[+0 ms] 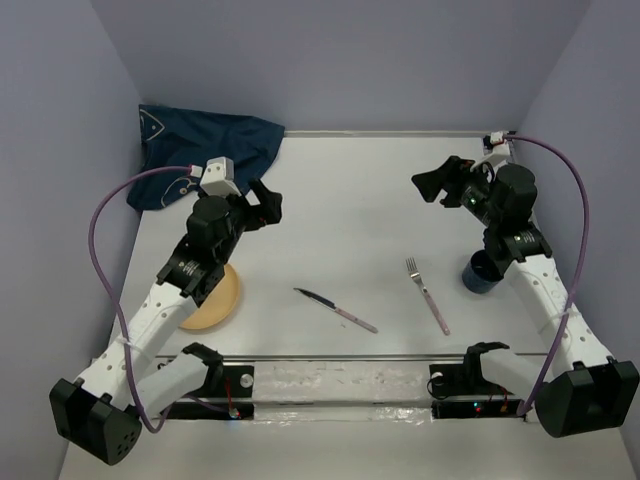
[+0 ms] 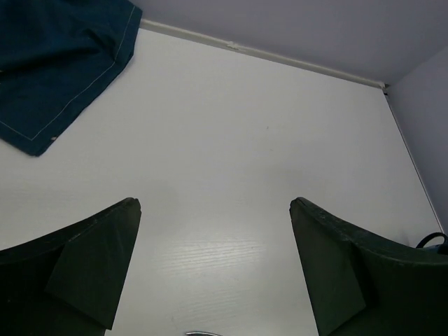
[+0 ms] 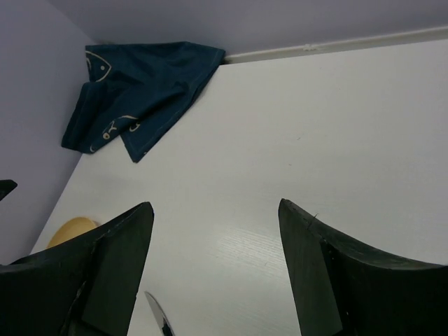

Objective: Set the dinner table for one person

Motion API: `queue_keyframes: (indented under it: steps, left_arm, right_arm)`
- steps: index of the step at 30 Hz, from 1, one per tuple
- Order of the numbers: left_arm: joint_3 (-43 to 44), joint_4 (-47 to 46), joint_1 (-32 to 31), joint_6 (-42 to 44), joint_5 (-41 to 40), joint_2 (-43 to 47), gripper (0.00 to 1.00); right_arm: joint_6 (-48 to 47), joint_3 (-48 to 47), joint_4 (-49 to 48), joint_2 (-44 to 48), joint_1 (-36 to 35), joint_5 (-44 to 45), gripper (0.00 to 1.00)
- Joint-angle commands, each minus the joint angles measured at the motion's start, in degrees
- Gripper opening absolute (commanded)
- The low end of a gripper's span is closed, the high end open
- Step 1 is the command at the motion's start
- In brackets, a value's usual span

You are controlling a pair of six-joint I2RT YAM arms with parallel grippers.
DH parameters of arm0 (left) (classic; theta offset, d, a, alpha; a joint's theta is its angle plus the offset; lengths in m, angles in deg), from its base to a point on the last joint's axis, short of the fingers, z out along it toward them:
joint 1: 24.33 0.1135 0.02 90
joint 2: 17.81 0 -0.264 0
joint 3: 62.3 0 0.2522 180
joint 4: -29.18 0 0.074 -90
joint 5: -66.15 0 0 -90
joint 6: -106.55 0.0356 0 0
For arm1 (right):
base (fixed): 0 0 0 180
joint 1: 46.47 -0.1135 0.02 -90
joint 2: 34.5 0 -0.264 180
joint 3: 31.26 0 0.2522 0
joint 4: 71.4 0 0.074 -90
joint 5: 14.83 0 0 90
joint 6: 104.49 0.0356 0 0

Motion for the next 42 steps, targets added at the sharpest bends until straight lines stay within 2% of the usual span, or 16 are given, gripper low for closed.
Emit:
queue_keyframes:
  steps: [1, 4, 5, 7, 12, 14, 15, 17, 22, 23, 30, 36, 38, 40, 41, 42]
  left_arm:
    - [2.57, 0.07, 1.53, -1.01, -0.52, -1.14, 0.99]
    - [2.66, -0.27, 5.83, -2.41, 2.98, -3.51, 0.99]
    - [2.49, -0.97, 10.02, -2.94, 6.65, -4.30, 0.99]
    - [3.01, -2.65, 15.74, -5.05, 8.79, -8.07, 0.99]
    - [8.36, -1.77, 20.26, -4.44, 0.11, -21.78, 0.99]
    - [11.35, -1.86, 21.66, -4.53, -0.34, -25.65, 0.99]
    - [12.41, -1.77, 22.45, -4.27, -1.39, -29.32, 0.90]
    - [16.18, -1.16, 23.25, -3.66, -3.24, -34.94, 0.79]
    - [23.48, 2.71, 24.48, -2.77, -5.70, -45.69, 0.67]
    - [25.40, 3.15, 24.65, -2.51, -6.31, -48.66, 0.63]
    - [32.97, 7.45, 25.27, -3.21, -6.15, -61.07, 0.63]
    - [38.17, 10.80, 25.27, -4.00, -1.42, -67.23, 0.61]
    - [37.73, 10.27, 24.92, -4.00, 0.44, -67.41, 0.53]
    - [37.64, 10.01, 24.13, -3.74, 0.97, -67.68, 0.38]
    - [37.81, 9.92, 23.78, -3.39, 2.10, -68.20, 0.20]
    - [37.90, 9.92, 23.52, -3.21, 2.73, -68.47, 0.07]
  right_arm:
    - [0.36, 0.71, -0.13, 1.73, -0.51, 0.08, 0.78]
    - [0.27, 0.97, -0.04, 1.30, -0.51, 0.52, 0.77]
    - [0.27, 1.14, -0.04, 1.29, -0.51, 0.87, 0.77]
    - [0.01, 1.23, 0.04, 0.86, -1.04, 1.49, 0.75]
    - [-0.95, 2.20, 0.48, 0.24, -1.56, 3.07, 0.72]
    - [-1.66, 2.29, 1.27, -0.11, -1.57, 3.94, 0.71]
    - [-2.18, 2.38, 1.88, -0.29, -1.57, 4.21, 0.71]
    - [-2.54, 2.81, 1.98, -0.46, -1.57, 5.00, 0.70]
    - [-3.16, 3.08, 2.06, -1.78, -2.71, 4.65, 0.68]
    - [-3.24, 2.91, 2.15, -2.04, -2.71, 4.65, 0.68]
    - [-3.42, 2.90, 1.98, -3.01, -3.77, 4.48, 0.68]
    - [-3.51, 2.90, 1.80, -3.45, -4.29, 4.39, 0.68]
    - [-3.42, 2.82, 1.63, -3.63, -4.29, 4.39, 0.68]
    - [-3.42, 2.64, 1.54, -3.72, -4.29, 4.47, 0.68]
    - [-3.42, 2.64, 1.45, -3.72, -4.29, 4.56, 0.68]
    - [-3.42, 2.55, 1.54, -3.63, -4.29, 4.56, 0.68]
